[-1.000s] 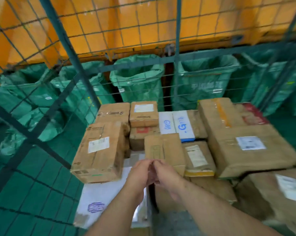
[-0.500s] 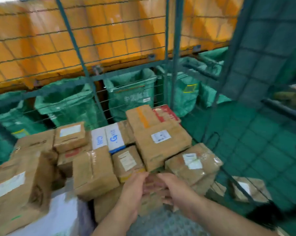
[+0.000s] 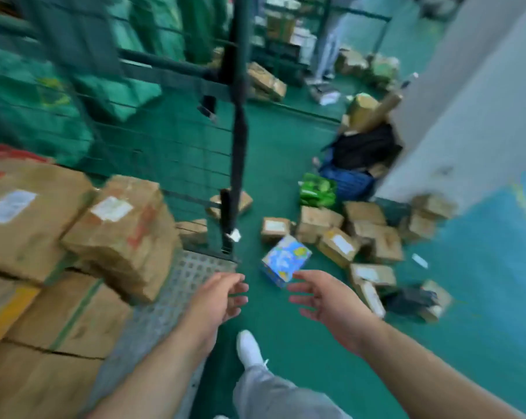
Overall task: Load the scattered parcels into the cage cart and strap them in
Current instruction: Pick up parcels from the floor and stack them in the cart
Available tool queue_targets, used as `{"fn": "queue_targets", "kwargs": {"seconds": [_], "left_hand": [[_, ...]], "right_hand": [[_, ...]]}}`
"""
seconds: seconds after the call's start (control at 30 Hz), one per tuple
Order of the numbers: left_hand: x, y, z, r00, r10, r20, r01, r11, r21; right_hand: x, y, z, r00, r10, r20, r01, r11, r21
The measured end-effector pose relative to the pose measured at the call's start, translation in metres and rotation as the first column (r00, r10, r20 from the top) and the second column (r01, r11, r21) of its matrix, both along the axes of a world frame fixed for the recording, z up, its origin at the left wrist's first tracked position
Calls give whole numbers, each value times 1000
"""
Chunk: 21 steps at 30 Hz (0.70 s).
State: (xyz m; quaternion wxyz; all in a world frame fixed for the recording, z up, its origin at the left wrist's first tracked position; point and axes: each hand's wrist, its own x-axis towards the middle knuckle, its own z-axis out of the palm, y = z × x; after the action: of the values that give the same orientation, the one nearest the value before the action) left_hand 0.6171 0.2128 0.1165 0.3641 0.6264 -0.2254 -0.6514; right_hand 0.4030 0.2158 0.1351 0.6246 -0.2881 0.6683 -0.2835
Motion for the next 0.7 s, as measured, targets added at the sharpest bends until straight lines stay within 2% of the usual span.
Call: {"fn": "queue_targets", "kwargs": {"seconds": [0.13,0.3,0.53,0.7], "left_hand": [[-78,25,-7,978,-208,-25,209,978,21],[-174,25,-11,907,-414,75,413,910,29],[-360,16,-28,788,-602,131,599,798,63],[-484,18,-41,676,-716,175,708,697,116]], "right_hand": [[-77,69,-8,964,-266,-11,266,964,17],[-173,129,-24,877,-479,-35,480,876,54],[-323,162,-50,777,-629,-39,630,773,70],[-427,163,-69,786,-616,-58,619,781,85]]}}
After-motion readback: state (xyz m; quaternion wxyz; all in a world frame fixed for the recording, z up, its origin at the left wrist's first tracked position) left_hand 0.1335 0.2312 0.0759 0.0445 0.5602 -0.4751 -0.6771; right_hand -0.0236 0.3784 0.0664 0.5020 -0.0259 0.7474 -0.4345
